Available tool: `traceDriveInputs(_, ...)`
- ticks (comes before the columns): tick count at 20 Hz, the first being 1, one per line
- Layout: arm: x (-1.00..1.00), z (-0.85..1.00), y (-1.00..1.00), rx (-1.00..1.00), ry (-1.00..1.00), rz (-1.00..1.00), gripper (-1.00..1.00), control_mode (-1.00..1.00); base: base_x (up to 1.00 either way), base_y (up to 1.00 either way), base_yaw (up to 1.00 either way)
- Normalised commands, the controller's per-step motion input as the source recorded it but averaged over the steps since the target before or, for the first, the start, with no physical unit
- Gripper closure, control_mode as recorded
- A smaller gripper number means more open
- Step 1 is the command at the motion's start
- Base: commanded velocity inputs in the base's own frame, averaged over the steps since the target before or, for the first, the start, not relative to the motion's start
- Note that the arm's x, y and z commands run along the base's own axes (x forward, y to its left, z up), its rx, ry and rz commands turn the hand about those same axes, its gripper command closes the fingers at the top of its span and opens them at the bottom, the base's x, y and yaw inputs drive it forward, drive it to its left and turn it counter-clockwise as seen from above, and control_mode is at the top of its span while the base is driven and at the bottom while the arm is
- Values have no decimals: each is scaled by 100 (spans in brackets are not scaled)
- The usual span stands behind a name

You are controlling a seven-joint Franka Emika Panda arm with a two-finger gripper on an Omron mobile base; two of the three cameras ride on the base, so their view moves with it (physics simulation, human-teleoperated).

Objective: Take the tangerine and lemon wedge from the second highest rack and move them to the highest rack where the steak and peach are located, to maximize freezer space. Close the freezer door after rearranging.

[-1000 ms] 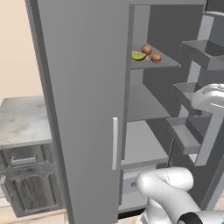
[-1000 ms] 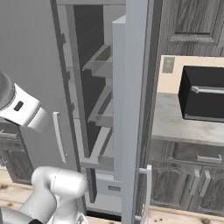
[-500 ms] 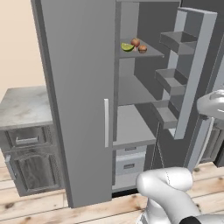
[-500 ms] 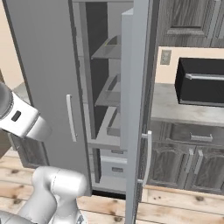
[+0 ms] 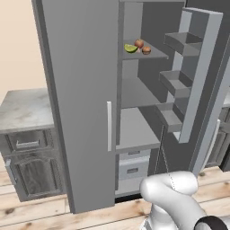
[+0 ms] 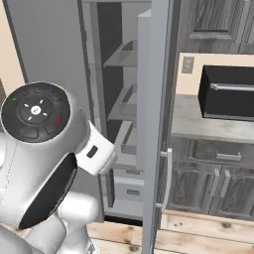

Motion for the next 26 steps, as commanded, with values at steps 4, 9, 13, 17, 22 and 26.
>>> traceDriveInputs(4, 71, 0, -100, 19, -14, -3, -100, -100, 0, 0, 0)
traceDriveInputs(9, 93, -2, -98, 22, -7, 0, -100, -100, 0, 0, 0)
traceDriveInputs(13, 100, -19, -84, 26, -1, 0, -100, -100, 0, 0, 0)
traceDriveInputs(17, 100, -40, -71, 29, -1, -4, -100, -100, 0, 0, 0)
traceDriveInputs(22, 100, -48, -62, 29, 0, -10, -100, -100, 0, 0, 0)
traceDriveInputs(26, 100, -32, -4, 18, -1, -15, -100, -100, 0, 0, 0)
